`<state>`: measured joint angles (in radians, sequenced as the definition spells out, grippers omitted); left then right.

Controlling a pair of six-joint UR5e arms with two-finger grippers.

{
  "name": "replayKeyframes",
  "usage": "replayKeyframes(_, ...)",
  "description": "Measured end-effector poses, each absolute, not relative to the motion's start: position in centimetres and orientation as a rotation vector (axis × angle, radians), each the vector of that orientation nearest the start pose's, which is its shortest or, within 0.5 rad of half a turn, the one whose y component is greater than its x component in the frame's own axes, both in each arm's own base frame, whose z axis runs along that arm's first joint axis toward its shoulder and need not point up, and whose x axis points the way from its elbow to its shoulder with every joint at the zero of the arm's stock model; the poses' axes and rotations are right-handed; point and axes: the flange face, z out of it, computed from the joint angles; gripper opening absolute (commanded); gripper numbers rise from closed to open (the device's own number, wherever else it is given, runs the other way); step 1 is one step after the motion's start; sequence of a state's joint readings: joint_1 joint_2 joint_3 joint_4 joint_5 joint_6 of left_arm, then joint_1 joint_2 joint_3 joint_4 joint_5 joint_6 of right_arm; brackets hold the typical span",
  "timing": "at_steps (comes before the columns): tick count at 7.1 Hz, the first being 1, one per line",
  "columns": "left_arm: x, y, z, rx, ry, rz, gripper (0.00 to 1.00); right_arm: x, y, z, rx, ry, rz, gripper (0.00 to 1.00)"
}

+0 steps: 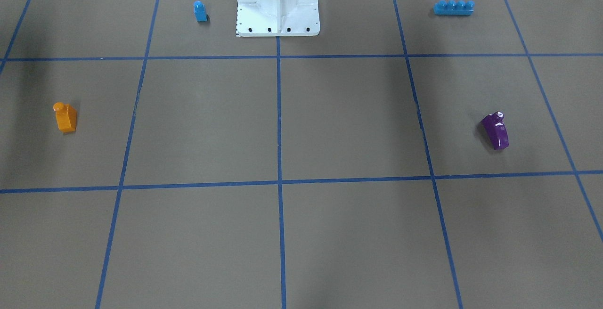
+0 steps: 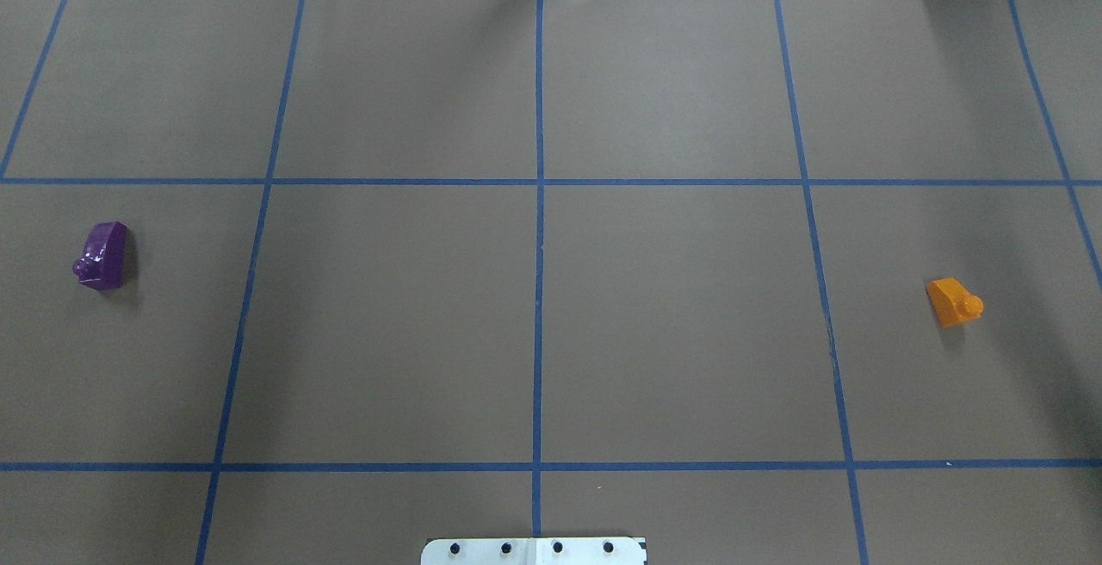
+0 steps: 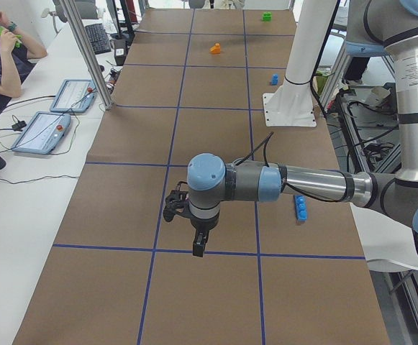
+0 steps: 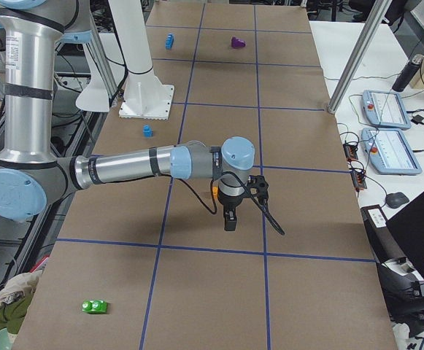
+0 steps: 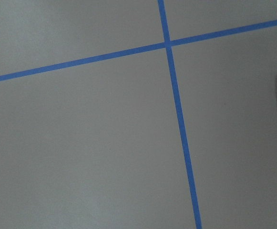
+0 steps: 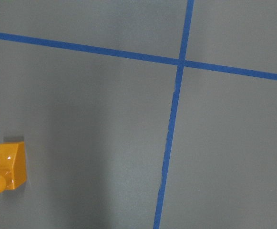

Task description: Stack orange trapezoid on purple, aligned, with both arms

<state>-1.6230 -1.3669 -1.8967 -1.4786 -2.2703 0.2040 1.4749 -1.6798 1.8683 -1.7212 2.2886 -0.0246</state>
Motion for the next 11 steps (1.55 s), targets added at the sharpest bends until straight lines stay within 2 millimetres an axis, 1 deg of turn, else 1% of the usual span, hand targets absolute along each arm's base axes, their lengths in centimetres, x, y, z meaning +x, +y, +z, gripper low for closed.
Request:
replayKeyframes(2, -9.0, -40.0, 59.5, 0.135, 0.688, 0.162, 1.0, 2.5, -44.9, 57.9, 0.019, -0.72, -0.131, 1.0)
replayKeyframes(3, -9.0, -39.9, 59.3, 0.138, 0.685, 0.163, 1.0, 2.5, -45.1, 57.3, 0.032, -0.72, -0.136, 1.0)
replayKeyframes(5, -9.0, -40.1, 58.6, 0.151, 0.685, 0.165, 1.0, 2.5, -45.1, 55.0, 0.076, -0.721, -0.152, 1.0)
replayKeyframes(6, -8.9, -40.3, 57.6, 0.169, 0.688, 0.17, 1.0, 2.5, -45.2, 54.2, 0.091, -0.725, -0.157, 1.0)
replayKeyframes(7, -8.9, -40.7, 56.6, 0.201, 0.687, 0.183, 1.0, 2.3, -45.7, 53.1, 0.112, -0.729, -0.165, 1.0)
replayKeyframes(8, -8.9, -41.5, 55.5, 0.265, 0.678, 0.207, 1.0, 2.0, -47.0, 51.3, 0.149, -0.731, -0.179, 1.0)
replayKeyframes(10, -8.8, -43.1, 53.6, 0.445, 0.653, 0.257, 1.0, 1.6, -49.9, 45.8, 0.288, -0.738, -0.226, 1.0)
replayKeyframes(11, -8.5, -44.7, 52.8, 0.479, 0.663, 0.225, 1.0, 1.5, -50.8, 43.8, 0.334, -0.75, -0.23, 1.0)
